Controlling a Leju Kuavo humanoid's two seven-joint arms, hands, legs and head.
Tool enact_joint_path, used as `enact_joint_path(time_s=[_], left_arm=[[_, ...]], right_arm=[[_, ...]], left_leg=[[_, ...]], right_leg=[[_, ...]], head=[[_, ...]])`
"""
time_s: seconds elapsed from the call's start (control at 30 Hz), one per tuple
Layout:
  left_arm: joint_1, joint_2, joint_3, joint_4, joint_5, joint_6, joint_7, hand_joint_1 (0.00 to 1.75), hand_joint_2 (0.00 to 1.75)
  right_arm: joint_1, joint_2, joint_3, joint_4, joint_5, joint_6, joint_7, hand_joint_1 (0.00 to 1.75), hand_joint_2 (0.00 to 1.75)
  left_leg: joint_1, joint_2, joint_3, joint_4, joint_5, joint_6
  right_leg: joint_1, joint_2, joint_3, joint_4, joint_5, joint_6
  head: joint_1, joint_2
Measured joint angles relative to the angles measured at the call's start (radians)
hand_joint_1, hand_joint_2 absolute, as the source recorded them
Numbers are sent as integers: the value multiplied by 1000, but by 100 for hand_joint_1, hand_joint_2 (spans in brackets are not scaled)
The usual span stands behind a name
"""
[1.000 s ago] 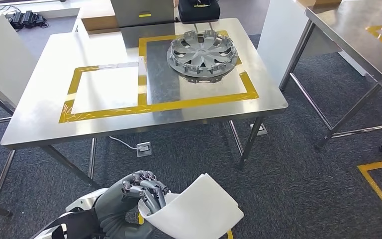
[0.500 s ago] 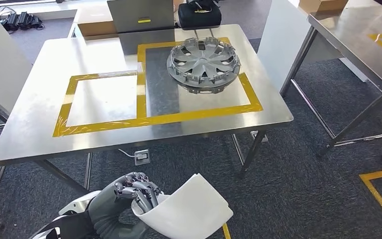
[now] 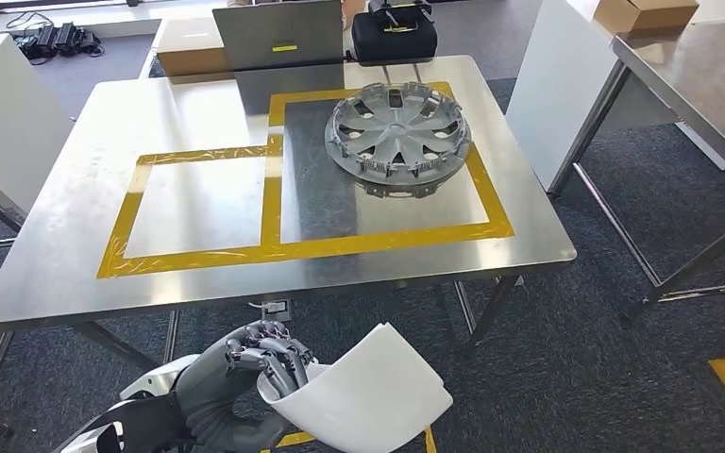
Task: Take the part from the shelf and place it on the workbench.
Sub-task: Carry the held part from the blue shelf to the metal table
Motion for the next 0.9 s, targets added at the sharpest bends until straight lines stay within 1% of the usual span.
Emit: enact_joint_path(time_s=[0.03,0.07,0.1,0.13,0.17,0.2,0.23,0.27,0.33,0.37,0.4,0.43,0.47,0.5,0.53,0.57,0.6,0.67,0.7,0.73,0.77,0.83,0.87,0.9], left_arm=[[-1,0,0,0,0,1,0,175,175],[-3,0,0,-1,0,2,0,175,175],[-3,0,0,-1,0,2,0,175,175],[-3,0,0,-1,0,3,0,175,175],[-3,0,0,-1,0,3,0,175,175],[-2,0,0,-1,0,3,0,175,175],[-2,0,0,-1,0,3,0,175,175],[-2,1,0,-1,0,3,0,175,175],[-2,2,0,-1,0,3,0,175,175],[-2,2,0,0,0,4,0,175,175],[-2,2,0,0,0,4,0,175,175],[-2,2,0,-1,0,5,0,175,175],[-3,3,0,-1,0,5,0,175,175],[-3,3,0,-2,1,6,0,175,175],[-3,3,0,-2,1,6,0,175,175],[-4,2,0,-2,1,7,0,175,175],[-4,2,0,-2,1,7,0,175,175],[-4,2,0,-1,1,9,0,175,175],[-3,2,0,0,1,10,0,175,175],[-3,2,0,1,1,11,-1,175,175],[-3,2,0,1,1,13,-1,175,175],[-3,2,0,2,1,15,-4,175,175],[-3,2,0,2,2,16,-4,175,175],[-4,2,0,2,2,17,-5,175,175]], right_arm=[[-1,0,0,0,1,0,0,0,0],[-1,0,0,0,1,0,-1,0,0],[-2,0,0,0,2,0,-1,0,0],[-2,0,0,0,3,-1,0,0,0],[-1,0,0,0,4,-1,1,0,0],[-1,0,0,0,4,-1,2,0,0],[0,0,0,0,5,-1,2,0,0],[0,0,1,0,5,-2,2,0,0],[-1,1,1,0,6,-2,2,0,0],[-2,1,1,0,6,-2,2,0,0],[-3,2,1,0,5,-2,2,0,0],[-4,3,2,0,5,-2,2,0,0],[-4,2,2,0,5,-2,2,0,0],[-5,2,2,0,5,-2,2,0,0],[-6,2,2,0,5,-2,2,0,0],[-8,2,2,0,5,-2,2,0,0],[-10,2,2,0,5,-2,2,0,0],[-10,1,2,0,4,-3,2,0,0],[-9,1,2,0,4,-3,2,0,0],[-7,0,2,0,4,-3,2,0,0],[-6,0,2,0,4,-3,3,0,0],[-4,0,2,0,4,-3,2,0,0],[-4,0,2,0,4,-3,3,0,0],[-3,-1,2,0,4,-3,5,0,0]], left_leg=[[0,2,-10,25,-4,-4],[1,4,-33,67,-15,-9],[2,7,-69,126,-34,-12],[3,8,-112,189,-60,-16],[4,9,-151,240,-84,-18],[4,9,-179,265,-96,-18],[4,10,-191,258,-87,-17],[4,10,-186,216,-54,-14],[-3,13,-154,88,44,0],[-7,14,-142,40,69,8],[-10,15,-133,12,83,15],[-12,15,-129,2,81,20],[-11,13,-118,-3,77,24],[-9,13,-104,-11,83,29],[-6,13,-91,-18,82,34],[-4,12,-78,-23,79,38],[-2,13,-70,-27,74,41],[-1,11,-60,-28,61,44],[0,9,-54,-28,54,43],[1,7,-44,-28,46,41],[2,6,-32,-28,36,38],[4,5,-7,-27,15,30],[4,5,1,-26,6,25],[4,4,5,-27,-1,18]], right_leg=[[-1,0,11,-2,-4,-7],[-3,1,21,-4,-9,-12],[-2,1,29,-6,-15,-17],[-2,1,36,-7,-22,-19],[-1,1,43,-7,-30,-20],[-1,1,52,-7,-38,-21],[0,2,62,-7,-46,-21],[1,2,75,-7,-56,-20],[4,2,100,-7,-75,-16],[5,3,108,-7,-84,-12],[6,3,114,-8,-92,-6],[6,2,120,-7,-94,1],[6,3,126,-6,-95,7],[5,2,131,3,-94,12],[5,3,128,26,-95,16],[3,4,110,63,-103,20],[2,5,77,115,-120,25],[0,5,-6,222,-168,34],[-2,5,-39,250,-181,38],[-3,4,-58,248,-173,41],[-5,4,-60,213,-141,44],[-8,4,-33,89,-42,46],[-7,3,-22,40,-14,41],[-6,3,-16,11,3,34]], head=[[-2,0],[-5,0],[-7,0],[-10,0],[-11,0],[-11,0],[-12,0],[-13,0],[-16,0],[-17,0],[-17,0],[-17,0],[-18,0],[-18,0],[-17,0],[-15,0],[-13,0],[-10,0],[-8,0],[-7,0],[-6,0],[-4,0],[-3,0],[-2,0]])
